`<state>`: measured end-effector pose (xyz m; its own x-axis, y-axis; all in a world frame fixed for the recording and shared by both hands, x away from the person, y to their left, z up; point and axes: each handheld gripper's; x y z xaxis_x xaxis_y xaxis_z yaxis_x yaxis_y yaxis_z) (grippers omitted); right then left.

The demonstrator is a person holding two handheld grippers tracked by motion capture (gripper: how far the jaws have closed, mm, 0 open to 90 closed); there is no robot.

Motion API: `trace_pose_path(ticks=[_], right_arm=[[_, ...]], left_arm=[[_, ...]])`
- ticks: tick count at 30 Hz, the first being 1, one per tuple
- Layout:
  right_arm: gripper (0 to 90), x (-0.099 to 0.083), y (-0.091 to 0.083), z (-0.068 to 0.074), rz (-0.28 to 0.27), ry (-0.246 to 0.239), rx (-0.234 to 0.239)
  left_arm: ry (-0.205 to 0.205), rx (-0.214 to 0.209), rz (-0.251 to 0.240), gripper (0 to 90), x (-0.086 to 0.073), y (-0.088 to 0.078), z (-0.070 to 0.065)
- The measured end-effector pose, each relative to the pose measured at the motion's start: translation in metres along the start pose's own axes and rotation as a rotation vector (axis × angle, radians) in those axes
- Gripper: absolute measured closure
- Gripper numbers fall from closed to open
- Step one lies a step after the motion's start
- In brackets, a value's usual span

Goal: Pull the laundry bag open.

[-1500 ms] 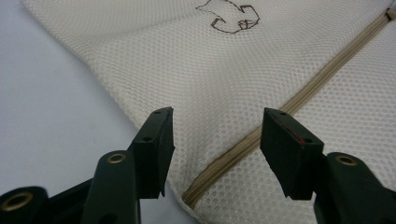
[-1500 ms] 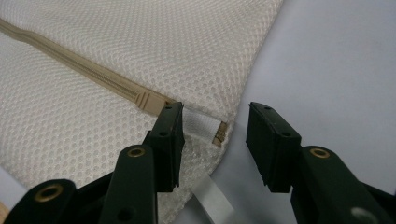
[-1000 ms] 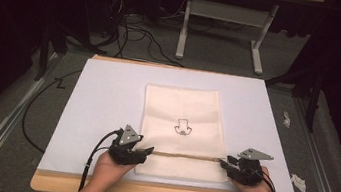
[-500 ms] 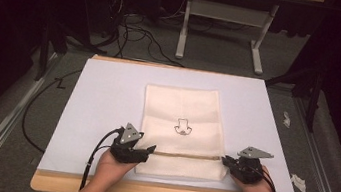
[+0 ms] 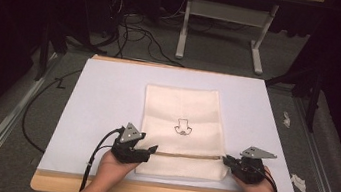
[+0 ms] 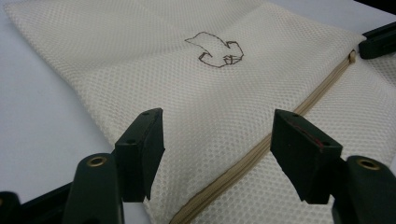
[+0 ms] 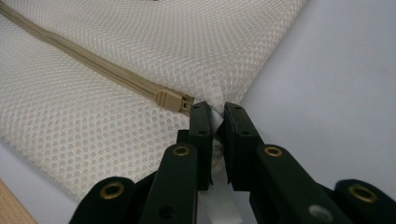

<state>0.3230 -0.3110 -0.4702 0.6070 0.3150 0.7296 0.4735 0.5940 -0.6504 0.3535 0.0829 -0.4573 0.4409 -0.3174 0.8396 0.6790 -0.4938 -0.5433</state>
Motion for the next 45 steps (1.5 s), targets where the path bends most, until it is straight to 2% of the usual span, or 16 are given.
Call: trace_pose_path(ticks=[13,18,22,23,26,32,34,40,45], right_arm=[[83.8,0.002,-0.004,0.002,-0.02,-0.015,0.001],[83.8,0.001,-0.006,0.003,-0.024,-0.018,0.008],[83.8,0.001,-0.007,0.003,-0.031,-0.018,0.013],[83.8,0.001,-0.008,0.003,-0.032,-0.018,0.017],[83.8,0.001,-0.008,0.003,-0.036,-0.021,0.02],[83.7,0.003,-0.01,0.004,-0.049,-0.027,0.028],[83.7,0.003,-0.01,0.004,-0.051,-0.018,0.032],[83.8,0.003,-0.01,0.003,-0.055,-0.022,0.035],[83.6,0.004,-0.011,0.003,-0.061,-0.021,0.033]], left_arm=[[0.036,-0.036,-0.011,32.2,0.003,-0.001,-0.023],[0.067,-0.063,0.002,32.7,0.005,0.006,-0.035],[0.07,-0.077,-0.01,33.6,0.007,0.011,-0.047],[0.07,-0.083,-0.025,35.5,0.009,0.012,-0.053],[0.074,-0.102,-0.034,38.0,0.01,0.014,-0.058],[0.079,-0.139,-0.031,42.3,0.017,0.022,-0.071],[0.09,-0.148,-0.012,43.2,0.019,0.028,-0.076],[0.085,-0.165,0.0,46.5,0.022,0.036,-0.082],[0.056,-0.212,-0.008,57.5,0.025,0.043,-0.087]])
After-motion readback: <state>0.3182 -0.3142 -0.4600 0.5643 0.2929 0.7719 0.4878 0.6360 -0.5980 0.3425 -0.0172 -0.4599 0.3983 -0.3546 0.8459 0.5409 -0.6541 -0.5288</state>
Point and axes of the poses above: each handheld gripper's, and its own axes: y roughly forward along the jaws, x roughly out of its top, z roughly to its left, and after that the axes turned 12 degrees about x, right-handed
